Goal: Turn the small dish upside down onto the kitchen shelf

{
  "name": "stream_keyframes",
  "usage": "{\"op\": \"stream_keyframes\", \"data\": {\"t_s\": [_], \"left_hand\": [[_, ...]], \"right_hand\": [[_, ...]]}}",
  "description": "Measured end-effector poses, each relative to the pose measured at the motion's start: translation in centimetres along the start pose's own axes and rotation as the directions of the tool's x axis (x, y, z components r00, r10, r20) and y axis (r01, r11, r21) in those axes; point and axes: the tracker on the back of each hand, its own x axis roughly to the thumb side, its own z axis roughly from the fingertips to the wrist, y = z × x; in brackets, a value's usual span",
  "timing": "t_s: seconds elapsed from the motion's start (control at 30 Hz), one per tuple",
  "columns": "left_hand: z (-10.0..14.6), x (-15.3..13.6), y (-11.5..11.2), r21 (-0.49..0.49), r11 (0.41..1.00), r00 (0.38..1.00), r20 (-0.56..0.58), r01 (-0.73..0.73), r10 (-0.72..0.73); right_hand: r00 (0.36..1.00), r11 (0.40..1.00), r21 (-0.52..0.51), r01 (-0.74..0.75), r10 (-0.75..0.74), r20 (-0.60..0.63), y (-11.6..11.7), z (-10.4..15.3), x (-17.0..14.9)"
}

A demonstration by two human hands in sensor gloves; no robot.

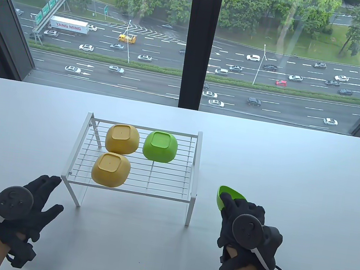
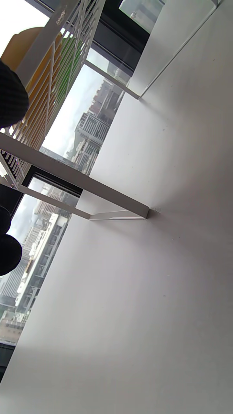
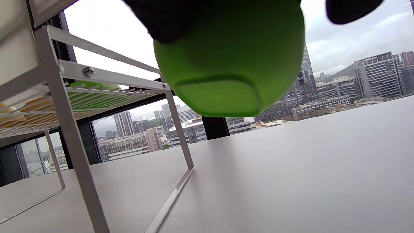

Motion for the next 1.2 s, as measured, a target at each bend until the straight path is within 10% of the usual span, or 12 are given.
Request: {"op": "stream_keyframes", "data": {"t_s": [1.2], "left_hand": [[0.0, 0.1, 0.0, -0.005, 1.0, 1.0, 0.002, -0.011, 0.011]], "right_hand": [[0.98, 0.955, -0.292, 0.05, 0.01, 0.2, -3.6, 2.0, 3.4]]}}
